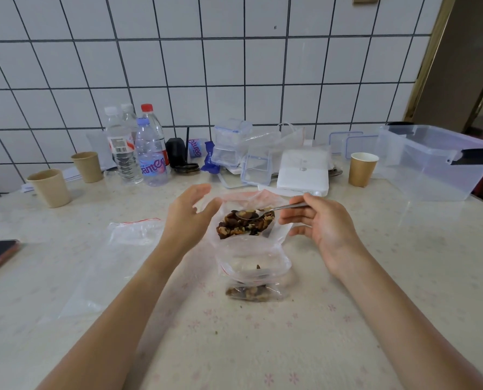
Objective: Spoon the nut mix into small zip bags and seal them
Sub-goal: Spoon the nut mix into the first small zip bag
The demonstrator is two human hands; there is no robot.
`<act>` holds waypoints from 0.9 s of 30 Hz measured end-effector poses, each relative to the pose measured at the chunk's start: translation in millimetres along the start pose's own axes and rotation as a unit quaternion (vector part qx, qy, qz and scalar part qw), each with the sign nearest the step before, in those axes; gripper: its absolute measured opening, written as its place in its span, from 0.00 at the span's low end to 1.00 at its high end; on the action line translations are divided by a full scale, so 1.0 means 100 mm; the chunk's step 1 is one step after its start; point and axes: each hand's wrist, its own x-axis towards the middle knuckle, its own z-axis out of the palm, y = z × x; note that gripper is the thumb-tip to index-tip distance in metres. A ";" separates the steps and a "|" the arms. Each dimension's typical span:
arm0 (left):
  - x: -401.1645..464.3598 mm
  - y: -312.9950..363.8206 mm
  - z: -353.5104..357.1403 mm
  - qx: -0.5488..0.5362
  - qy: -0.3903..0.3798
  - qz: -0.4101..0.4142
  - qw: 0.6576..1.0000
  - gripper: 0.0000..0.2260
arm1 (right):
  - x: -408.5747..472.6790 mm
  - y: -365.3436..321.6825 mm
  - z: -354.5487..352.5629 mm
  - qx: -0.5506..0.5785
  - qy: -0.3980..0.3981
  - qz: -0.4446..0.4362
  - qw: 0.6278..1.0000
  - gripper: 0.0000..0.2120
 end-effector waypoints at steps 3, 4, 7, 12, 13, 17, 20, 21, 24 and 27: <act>-0.08 0.11 -0.10 0.072 0.034 0.080 0.994 0.16 | -0.01 -0.08 -0.05 -0.002 -0.008 -0.018 1.000 0.17; -0.12 0.14 -0.13 0.089 0.039 0.106 0.990 0.12 | -0.02 -0.11 -0.06 -0.007 -0.013 -0.025 1.000 0.17; -0.20 0.23 -0.20 0.110 0.013 0.140 0.984 0.03 | -0.06 -0.17 -0.07 -0.033 -0.038 -0.045 0.998 0.17; -0.32 0.28 -0.16 0.165 -0.164 0.087 0.969 0.10 | -0.13 -0.21 -0.07 -0.122 -0.073 -0.092 0.986 0.20; -0.33 0.28 -0.15 0.177 -0.185 0.086 0.963 0.11 | -0.14 -0.21 -0.06 -0.151 -0.075 -0.111 0.979 0.20; -0.34 0.27 -0.16 0.196 -0.235 0.100 0.947 0.08 | -0.22 -0.20 -0.03 -0.242 -0.094 -0.210 0.943 0.21; -0.33 0.29 -0.19 0.135 -0.252 0.089 0.954 0.05 | -0.32 -0.20 -0.01 -0.290 -0.120 -0.283 0.906 0.19; -0.33 0.29 -0.20 0.112 -0.256 0.085 0.956 0.05 | -0.35 -0.21 0.00 -0.301 -0.123 -0.303 0.896 0.19; -0.31 0.29 -0.25 0.081 -0.265 0.073 0.958 0.05 | -0.39 -0.21 0.04 -0.298 -0.106 -0.361 0.877 0.20; -0.30 0.29 -0.26 0.079 -0.269 0.058 0.958 0.08 | -0.37 -0.21 0.05 -0.233 -0.084 -0.361 0.899 0.19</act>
